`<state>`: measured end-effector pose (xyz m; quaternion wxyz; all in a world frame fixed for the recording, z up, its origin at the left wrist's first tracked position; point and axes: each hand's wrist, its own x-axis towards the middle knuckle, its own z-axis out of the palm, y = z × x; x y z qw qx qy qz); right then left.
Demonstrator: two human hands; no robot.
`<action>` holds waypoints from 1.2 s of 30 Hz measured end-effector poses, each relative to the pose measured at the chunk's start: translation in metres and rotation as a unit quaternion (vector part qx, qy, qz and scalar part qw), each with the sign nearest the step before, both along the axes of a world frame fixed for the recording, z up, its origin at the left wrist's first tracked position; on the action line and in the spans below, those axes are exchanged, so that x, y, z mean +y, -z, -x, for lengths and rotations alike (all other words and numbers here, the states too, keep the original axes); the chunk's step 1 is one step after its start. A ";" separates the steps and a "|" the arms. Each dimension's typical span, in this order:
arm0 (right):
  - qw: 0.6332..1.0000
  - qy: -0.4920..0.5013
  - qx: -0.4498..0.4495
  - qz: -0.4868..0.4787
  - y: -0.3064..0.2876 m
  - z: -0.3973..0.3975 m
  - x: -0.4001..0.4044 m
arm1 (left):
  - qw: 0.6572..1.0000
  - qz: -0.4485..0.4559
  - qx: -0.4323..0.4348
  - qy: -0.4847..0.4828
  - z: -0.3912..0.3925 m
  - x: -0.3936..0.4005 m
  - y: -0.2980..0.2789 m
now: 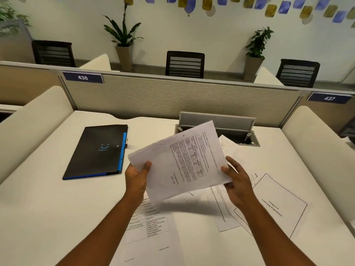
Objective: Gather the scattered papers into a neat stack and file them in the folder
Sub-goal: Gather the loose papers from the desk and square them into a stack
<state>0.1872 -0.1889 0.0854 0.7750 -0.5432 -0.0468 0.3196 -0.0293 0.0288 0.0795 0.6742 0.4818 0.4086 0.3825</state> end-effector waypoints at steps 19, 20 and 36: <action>0.878 0.014 -0.439 0.193 0.029 0.055 0.020 | 0.984 -0.147 0.101 -0.007 0.029 -0.021 0.016; 0.852 0.013 -0.483 0.203 0.031 0.055 0.020 | 0.984 -0.146 0.104 0.000 0.029 -0.020 0.018; 0.670 0.006 -0.673 0.313 0.024 0.044 0.015 | 0.985 -0.130 0.114 0.016 0.023 -0.019 0.027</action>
